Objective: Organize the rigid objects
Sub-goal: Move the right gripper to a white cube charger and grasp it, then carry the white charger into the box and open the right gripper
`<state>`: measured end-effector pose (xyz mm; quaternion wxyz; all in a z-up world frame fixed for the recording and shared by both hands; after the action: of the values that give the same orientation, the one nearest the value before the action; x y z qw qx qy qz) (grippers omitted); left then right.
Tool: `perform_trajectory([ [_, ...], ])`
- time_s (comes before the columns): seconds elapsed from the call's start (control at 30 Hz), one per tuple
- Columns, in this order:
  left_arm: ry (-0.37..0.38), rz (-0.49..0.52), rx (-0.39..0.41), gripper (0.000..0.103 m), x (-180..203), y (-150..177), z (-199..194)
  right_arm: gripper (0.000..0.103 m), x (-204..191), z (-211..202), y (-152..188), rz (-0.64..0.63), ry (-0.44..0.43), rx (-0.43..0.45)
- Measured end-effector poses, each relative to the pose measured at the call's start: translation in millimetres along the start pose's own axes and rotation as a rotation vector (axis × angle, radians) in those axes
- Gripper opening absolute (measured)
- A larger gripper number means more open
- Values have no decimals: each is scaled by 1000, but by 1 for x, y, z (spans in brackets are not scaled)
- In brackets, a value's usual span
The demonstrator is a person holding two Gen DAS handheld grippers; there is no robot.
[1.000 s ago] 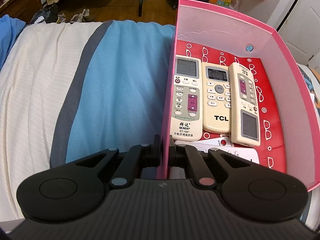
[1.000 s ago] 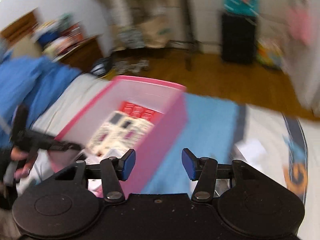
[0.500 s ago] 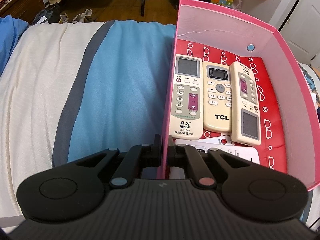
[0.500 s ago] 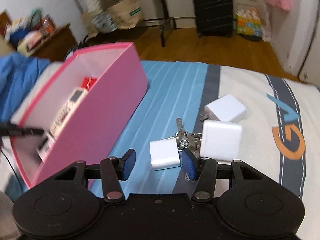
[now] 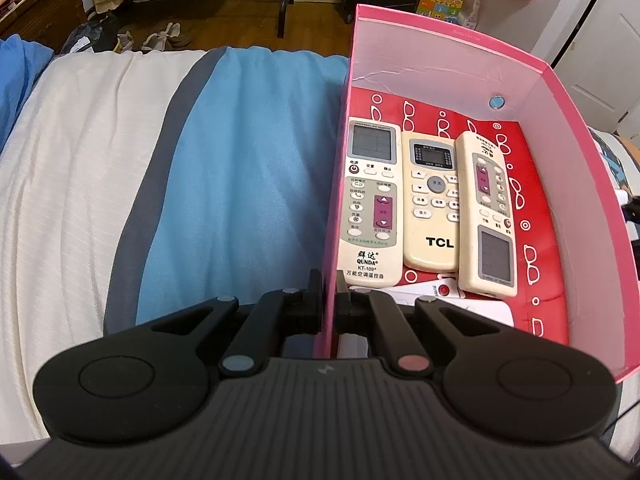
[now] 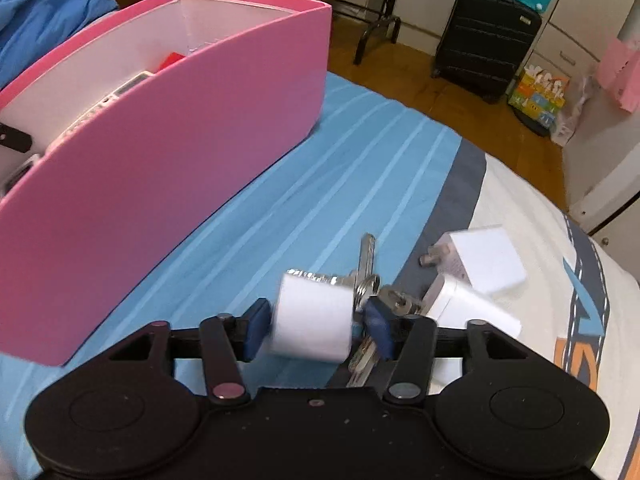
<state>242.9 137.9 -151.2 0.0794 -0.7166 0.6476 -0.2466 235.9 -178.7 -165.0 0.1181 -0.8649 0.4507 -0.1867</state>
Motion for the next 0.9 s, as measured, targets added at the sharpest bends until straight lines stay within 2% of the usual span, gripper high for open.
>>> perform_trajectory([
  [0.1,-1,6,3,3,1,0,0,56,4,3,-3,66,1,14],
  [0.2,-2,3,-2,3,1,-1,0,55,0,0,-1,90,58,31],
  [0.27,-4,4,-2,3,2,-2,1,55,-2,-1,0,97,92,27],
  [0.33,-6,7,-2,3,2,-2,1,59,-3,-2,1,125,120,25],
  [0.53,-2,8,-2,3,1,0,2,59,-5,-9,7,137,128,26],
  [0.6,0,8,-2,3,1,0,2,54,-6,-11,9,169,136,13],
  [0.67,1,9,-1,3,1,1,1,55,-6,-15,12,216,145,5],
  [0.77,5,7,-1,4,0,2,1,55,-10,-12,15,206,161,-34],
  [0.9,9,6,1,4,0,2,1,50,-14,-9,10,153,167,-20],
])
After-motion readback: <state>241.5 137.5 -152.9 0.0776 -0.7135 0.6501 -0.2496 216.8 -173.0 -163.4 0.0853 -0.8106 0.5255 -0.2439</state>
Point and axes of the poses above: each gripper's, at about its wrist camera, not at the fingertips, and z roughly the way its jaws point, x to its right, y to its underside, the point moved 10 cm from there along z, roughly the way its jaws point, and after that the axes turned 12 degrees about -z, right-handed, at the moved point
